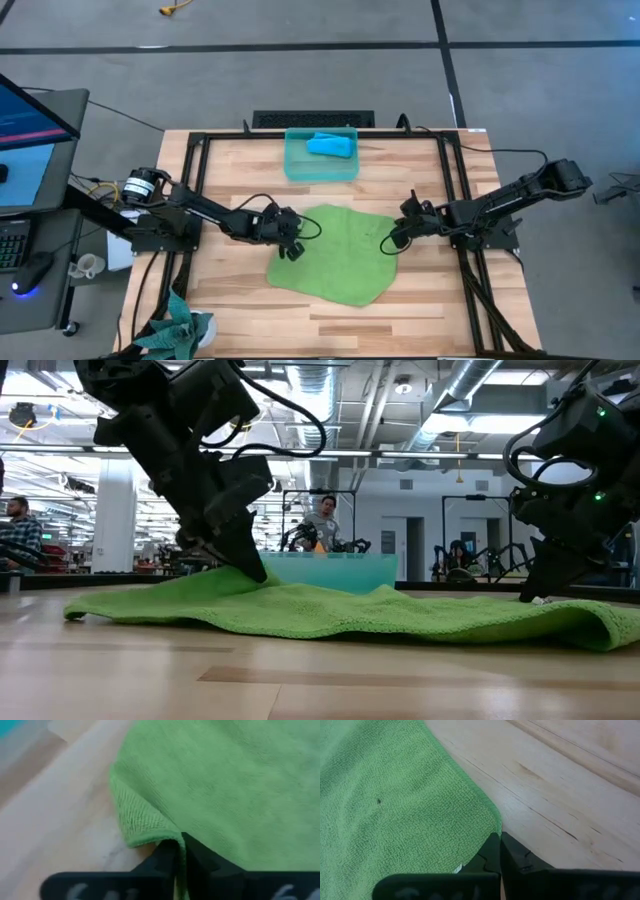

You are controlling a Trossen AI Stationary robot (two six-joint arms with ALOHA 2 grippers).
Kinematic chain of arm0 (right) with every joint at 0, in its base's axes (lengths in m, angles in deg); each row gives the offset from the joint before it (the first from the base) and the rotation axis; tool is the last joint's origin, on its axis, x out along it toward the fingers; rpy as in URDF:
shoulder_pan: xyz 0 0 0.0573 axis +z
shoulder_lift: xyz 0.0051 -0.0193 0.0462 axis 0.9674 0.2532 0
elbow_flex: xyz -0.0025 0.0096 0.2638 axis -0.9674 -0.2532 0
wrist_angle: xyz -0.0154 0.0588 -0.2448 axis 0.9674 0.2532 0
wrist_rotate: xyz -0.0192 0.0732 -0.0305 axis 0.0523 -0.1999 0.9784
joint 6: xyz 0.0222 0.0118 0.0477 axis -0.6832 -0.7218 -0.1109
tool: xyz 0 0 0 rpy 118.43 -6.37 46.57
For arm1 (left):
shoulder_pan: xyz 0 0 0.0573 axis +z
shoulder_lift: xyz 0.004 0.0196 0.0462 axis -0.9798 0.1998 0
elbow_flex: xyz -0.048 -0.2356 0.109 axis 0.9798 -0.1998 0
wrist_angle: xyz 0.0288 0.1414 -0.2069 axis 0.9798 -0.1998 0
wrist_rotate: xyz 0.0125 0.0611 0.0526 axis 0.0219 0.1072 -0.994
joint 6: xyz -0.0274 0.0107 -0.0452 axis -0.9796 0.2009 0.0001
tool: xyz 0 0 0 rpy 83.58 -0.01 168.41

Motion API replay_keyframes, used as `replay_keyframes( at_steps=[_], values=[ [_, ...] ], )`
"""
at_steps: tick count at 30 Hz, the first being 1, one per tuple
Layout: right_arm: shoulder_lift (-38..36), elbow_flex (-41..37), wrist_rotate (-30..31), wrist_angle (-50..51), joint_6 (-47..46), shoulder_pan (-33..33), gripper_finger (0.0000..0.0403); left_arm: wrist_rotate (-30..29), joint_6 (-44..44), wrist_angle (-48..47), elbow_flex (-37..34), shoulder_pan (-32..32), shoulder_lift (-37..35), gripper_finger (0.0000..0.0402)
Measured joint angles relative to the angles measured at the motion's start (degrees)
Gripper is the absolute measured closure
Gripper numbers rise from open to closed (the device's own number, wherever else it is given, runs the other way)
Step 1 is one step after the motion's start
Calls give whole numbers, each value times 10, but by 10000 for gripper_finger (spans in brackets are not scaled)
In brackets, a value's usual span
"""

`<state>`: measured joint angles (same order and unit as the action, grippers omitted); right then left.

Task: Roll microfiber towels into tight, uniform cylinder then place into a basket
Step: Fold the green microfiber cloth

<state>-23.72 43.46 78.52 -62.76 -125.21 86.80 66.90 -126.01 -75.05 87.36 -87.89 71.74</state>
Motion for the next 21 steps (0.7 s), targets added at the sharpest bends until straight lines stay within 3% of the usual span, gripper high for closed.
replay_keyframes(
  at_steps=[5, 10, 16, 21],
  values=[
    [0, 0, 0, 0, 0, 0, 389, -18, 100, -25, 21, 0, 0, 394],
    [0, 0, 0, 0, 0, 0, 387, -15, 242, -125, 113, -15, 0, 400],
    [0, 0, 0, 0, 0, 0, 389, -12, 398, -171, 198, -111, 16, 401],
    [0, 0, 0, 1, 0, 0, 387, 34, 405, -192, 228, -185, 93, 401]
  ],
)
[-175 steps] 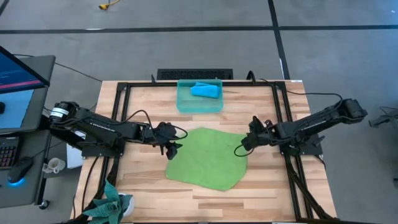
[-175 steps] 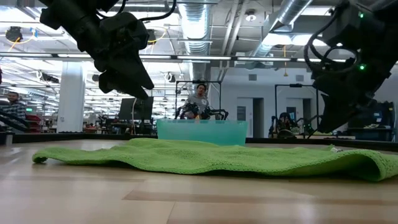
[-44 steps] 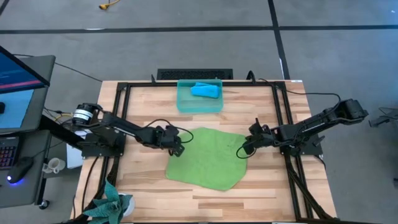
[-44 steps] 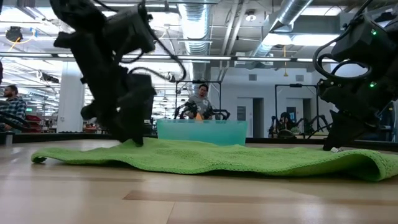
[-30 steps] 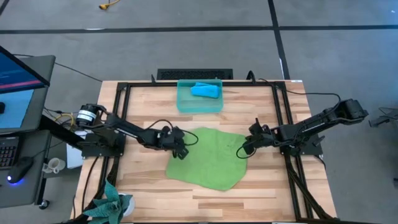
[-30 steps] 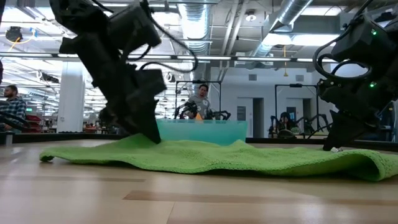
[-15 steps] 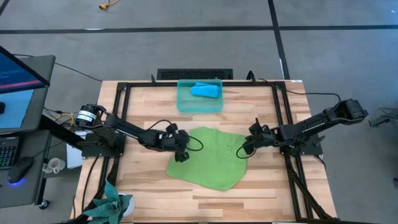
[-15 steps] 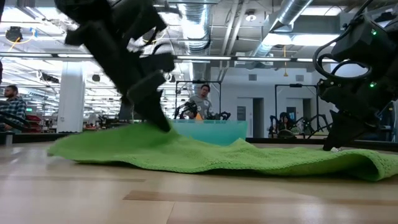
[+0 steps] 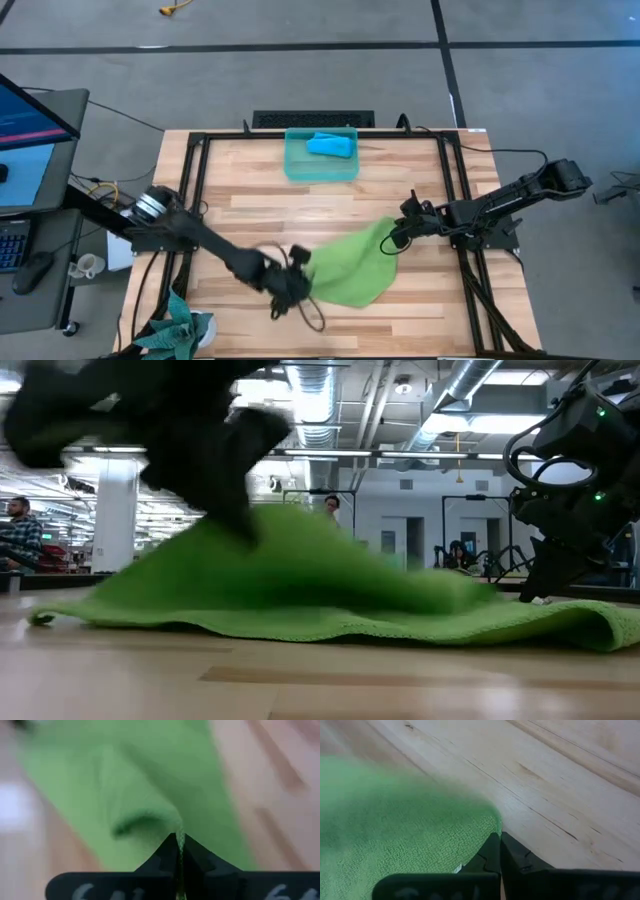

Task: Roll microfiber towels into tight, uniform cylinder then place into a basket
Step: Fold the green microfiber cloth

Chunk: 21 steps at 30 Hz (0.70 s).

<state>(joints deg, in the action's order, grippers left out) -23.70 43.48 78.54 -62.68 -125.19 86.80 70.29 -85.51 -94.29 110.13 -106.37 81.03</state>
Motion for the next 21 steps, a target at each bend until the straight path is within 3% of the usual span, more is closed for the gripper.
replay_keyframes(
  at_steps=[3, 9, 16, 21],
  values=[
    [0, 0, 0, -1, 0, 0, 388, 7, -45, -55, 12, -17, 51, 401],
    [0, 0, 0, -1, 0, 0, 387, -53, -111, -164, 50, -11, 82, 401],
    [0, 0, 0, -1, 0, 0, 390, -50, -129, -161, 67, 9, 81, 398],
    [0, 0, 0, -1, 0, 0, 388, -48, -164, -163, 68, 21, 80, 365]
  ],
)
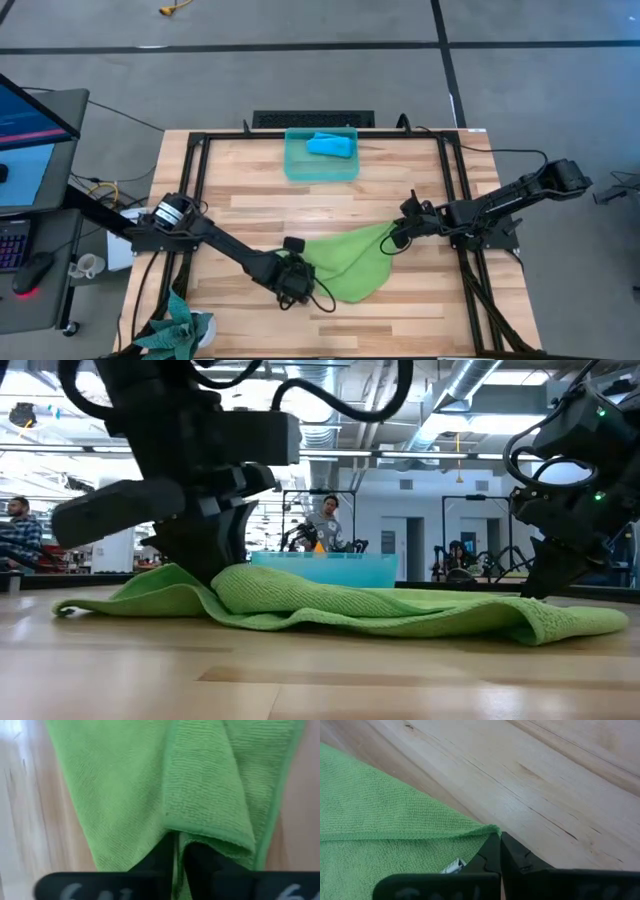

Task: Roll microfiber towels into tight, uniform cylinder then place into a basket
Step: Fold the green microfiber cloth

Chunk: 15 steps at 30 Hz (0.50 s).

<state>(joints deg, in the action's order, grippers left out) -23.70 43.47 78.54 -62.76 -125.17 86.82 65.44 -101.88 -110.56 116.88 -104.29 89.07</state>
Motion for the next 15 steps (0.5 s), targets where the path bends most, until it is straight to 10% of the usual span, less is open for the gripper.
replay_keyframes(
  at_steps=[15],
  values=[
    [0, 0, 0, 0, 0, 0, 389, -24, 6, -119, 103, 12, -2, 253]
  ],
)
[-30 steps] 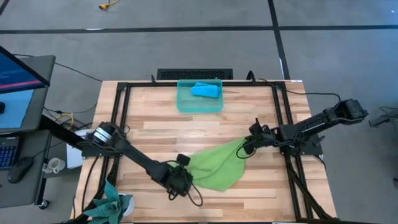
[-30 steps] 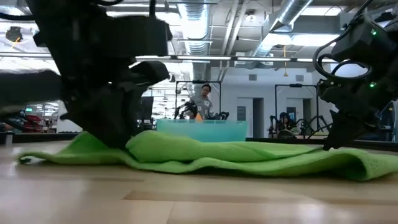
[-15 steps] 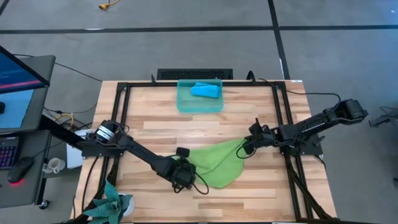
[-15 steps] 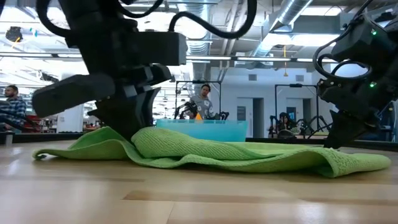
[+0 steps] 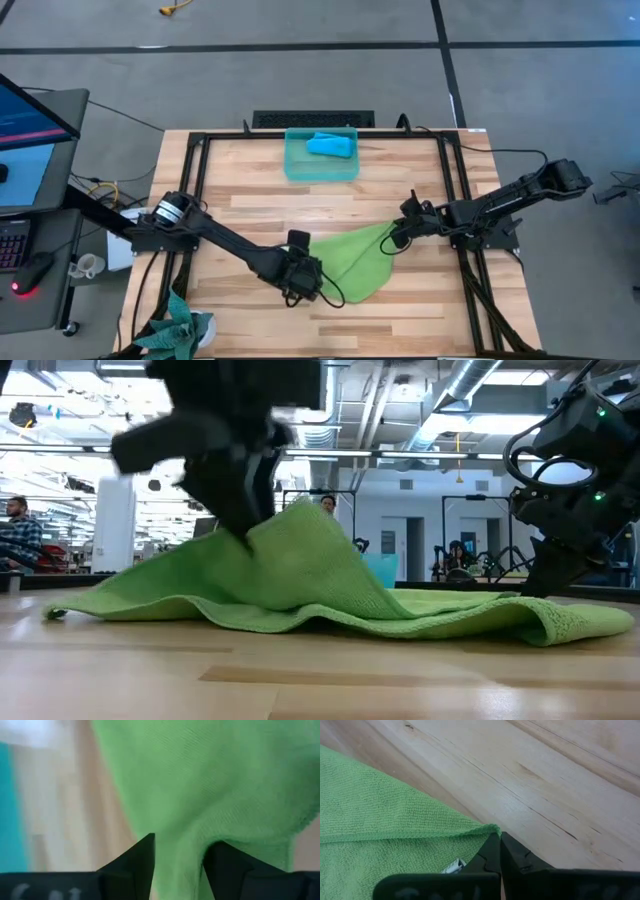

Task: Roll microfiber towels into tight, uniform cylinder then place into a basket
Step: Fold the green microfiber cloth

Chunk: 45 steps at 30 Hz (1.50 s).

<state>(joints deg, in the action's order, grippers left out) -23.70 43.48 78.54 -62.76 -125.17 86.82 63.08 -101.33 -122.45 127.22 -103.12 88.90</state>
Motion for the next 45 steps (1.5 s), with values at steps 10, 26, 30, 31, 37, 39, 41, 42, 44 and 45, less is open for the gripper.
replay_keyframes(
  at_steps=[10, 26, 30, 31, 37, 39, 41, 42, 44, 45],
  values=[
    [0, 0, 0, 0, 1, 1, 388, -5, 12, -88, 55, -11, -1, 253],
    [0, 0, -1, 1, 0, 1, 387, 14, -51, 71, 23, -46, -27, 253],
    [0, 0, -1, 1, 0, 1, 388, 36, -74, 98, 14, -52, -27, 253],
    [0, 0, -1, 1, 0, 1, 388, 36, -85, 100, 12, -54, -27, 253],
    [0, 0, -1, 4, 0, 6, 388, 56, -117, 203, -43, -61, -27, 253],
    [0, 0, -1, 7, 0, 13, 390, 57, -119, 238, -61, -66, -27, 253],
    [0, 0, -1, 7, 0, 19, 390, 57, -121, 253, -68, -70, -27, 253],
    [0, 0, -1, 7, 0, 22, 389, 58, -121, 260, -70, -73, -27, 253],
    [0, 0, 0, 7, -6, 25, 389, 65, -118, 275, -78, -77, -27, 253],
    [0, 0, 0, 7, -9, 27, 389, 69, -115, 288, -85, -79, -27, 253]
  ],
)
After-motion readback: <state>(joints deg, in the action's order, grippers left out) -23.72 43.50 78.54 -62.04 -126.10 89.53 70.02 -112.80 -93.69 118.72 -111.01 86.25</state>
